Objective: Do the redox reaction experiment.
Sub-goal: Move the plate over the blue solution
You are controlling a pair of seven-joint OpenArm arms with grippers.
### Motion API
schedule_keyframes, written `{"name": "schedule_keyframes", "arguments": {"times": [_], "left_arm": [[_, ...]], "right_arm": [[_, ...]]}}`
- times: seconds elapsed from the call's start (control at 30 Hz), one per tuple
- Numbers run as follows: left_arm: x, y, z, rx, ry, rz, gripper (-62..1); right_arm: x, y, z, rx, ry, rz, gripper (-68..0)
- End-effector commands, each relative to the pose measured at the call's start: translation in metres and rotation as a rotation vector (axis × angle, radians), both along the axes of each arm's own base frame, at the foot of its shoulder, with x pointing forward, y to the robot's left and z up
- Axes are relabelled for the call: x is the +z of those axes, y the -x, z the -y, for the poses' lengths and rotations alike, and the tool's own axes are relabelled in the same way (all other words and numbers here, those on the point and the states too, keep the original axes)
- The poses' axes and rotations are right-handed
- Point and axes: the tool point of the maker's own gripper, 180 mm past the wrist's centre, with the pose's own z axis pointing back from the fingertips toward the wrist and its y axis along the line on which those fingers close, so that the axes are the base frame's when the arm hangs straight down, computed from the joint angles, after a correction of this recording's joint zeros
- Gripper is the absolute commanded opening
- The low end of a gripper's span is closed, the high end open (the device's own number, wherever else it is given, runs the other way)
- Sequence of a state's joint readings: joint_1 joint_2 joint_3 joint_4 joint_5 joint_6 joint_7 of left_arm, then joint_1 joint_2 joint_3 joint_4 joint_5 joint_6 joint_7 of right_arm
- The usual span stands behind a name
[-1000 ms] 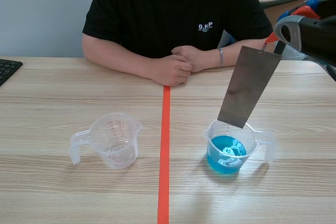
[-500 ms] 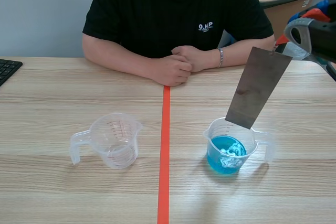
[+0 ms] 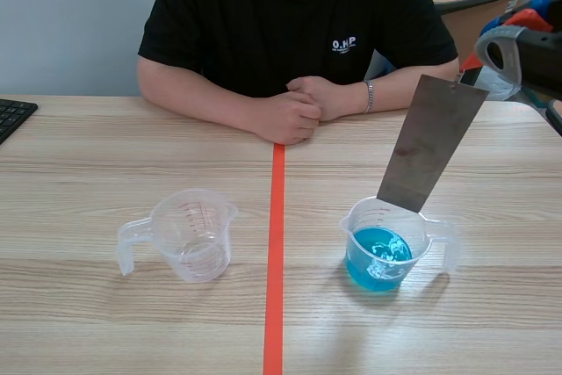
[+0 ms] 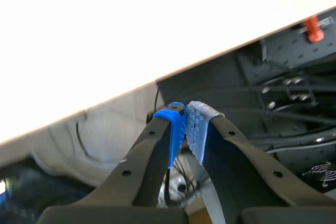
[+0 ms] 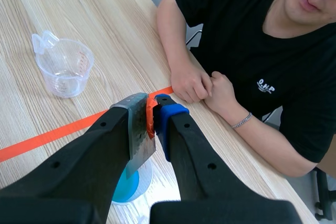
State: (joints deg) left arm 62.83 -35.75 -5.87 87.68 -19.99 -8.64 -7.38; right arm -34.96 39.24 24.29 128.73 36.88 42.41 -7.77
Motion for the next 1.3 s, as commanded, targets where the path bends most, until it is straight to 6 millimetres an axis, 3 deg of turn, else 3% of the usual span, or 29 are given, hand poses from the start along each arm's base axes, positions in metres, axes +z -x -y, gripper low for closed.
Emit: {"name": "schedule_keyframes", "arguments": {"times": [0.0,0.43,0.6,1.03,1.27], "left_arm": [[0.012,-0.02,0.008,-0.032,0.02,0.061,-56.0],[0.082,-0.119,0.066,-0.384,0.084,0.347,-56.1],[0.11,-0.145,0.094,-0.454,0.124,0.463,-56.0],[0.13,-0.179,0.186,-0.598,0.194,0.613,-56.0],[0.131,-0.199,0.215,-0.565,0.212,0.636,-56.0]], "right_arm": [[0.006,-0.001,-0.002,0.014,-0.008,0.018,-66.0],[0.005,-0.001,-0.002,0.014,-0.007,0.019,-66.0],[0.005,-0.001,-0.002,0.014,-0.007,0.019,-66.0],[0.006,-0.001,-0.002,0.015,-0.007,0.019,-66.0],[0.006,-0.001,-0.002,0.014,-0.007,0.019,-66.0]]}}
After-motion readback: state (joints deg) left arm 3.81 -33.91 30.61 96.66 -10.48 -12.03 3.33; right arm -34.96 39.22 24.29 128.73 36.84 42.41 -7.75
